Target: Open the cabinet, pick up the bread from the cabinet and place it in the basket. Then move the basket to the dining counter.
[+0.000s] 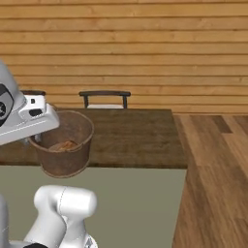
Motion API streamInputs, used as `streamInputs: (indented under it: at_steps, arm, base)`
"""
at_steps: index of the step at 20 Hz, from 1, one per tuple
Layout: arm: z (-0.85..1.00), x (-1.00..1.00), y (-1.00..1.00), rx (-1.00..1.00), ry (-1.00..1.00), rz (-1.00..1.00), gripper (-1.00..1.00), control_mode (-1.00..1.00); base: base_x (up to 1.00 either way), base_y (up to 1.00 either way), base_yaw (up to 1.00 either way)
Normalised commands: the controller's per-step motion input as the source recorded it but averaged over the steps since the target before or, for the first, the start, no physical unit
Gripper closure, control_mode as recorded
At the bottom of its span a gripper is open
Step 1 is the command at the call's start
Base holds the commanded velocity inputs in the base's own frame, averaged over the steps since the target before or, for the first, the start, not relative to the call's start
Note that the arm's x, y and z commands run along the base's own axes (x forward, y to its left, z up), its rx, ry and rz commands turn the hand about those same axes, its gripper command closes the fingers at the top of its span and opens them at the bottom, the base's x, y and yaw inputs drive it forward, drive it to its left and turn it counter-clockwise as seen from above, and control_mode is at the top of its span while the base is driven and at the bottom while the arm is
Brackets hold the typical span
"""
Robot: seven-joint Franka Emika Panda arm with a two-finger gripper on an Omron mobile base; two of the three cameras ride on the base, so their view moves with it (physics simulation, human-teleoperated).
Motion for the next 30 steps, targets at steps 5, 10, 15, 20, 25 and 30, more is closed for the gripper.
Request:
streamInputs:
  at_steps: [5,10,15,20,25,30]
  arm:
    - [0.0,0.0,0.0,0.0,0.0,0.0,1.0,1.0]
    - [0.0,0.0,0.0,0.0,0.0,0.0,1.0,1.0]
    - [-0.02,0.73,0.07,-0.01,0.0,0.0,1.0,-1.0]
    - [-0.1,0.82,0.0,0.0,-0.06,0.0,1.0,-1.0]
    - [-0.16,0.88,0.0,0.0,-0.14,0.0,1.0,-1.0]
    - [-0.44,0.94,-0.03,0.0,-0.11,0.0,1.0,-1.0]
  base:
    - [0.49,0.14,0.0]
    - [0.38,0.04,0.0]
    - [0.0,0.0,0.0]
    - [0.0,0.0,0.0]
    - [0.0,0.0,0.0]
    - [0.0,0.0,0.0]
